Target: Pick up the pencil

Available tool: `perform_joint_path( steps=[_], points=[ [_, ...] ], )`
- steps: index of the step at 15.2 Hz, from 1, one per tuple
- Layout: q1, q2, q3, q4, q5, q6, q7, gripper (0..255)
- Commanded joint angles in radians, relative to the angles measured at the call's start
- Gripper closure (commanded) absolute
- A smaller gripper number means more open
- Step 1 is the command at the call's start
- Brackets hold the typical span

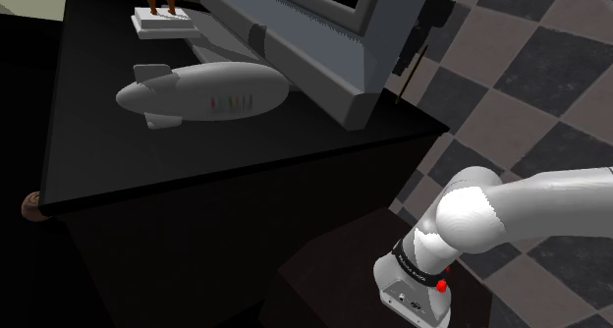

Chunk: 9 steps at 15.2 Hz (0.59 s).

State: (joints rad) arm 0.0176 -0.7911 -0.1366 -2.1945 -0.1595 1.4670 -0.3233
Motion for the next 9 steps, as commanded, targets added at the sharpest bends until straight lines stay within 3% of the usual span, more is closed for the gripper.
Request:
perform_joint_path(
  steps=[1, 9],
  points=[
    [0.01, 0.03, -0.044, 0.077, -0.026, -0.06, -0.094, 0],
    [0.069, 0.228, -0.23, 0.411, -0.115, -0.232, -0.477, 0]
  ],
)
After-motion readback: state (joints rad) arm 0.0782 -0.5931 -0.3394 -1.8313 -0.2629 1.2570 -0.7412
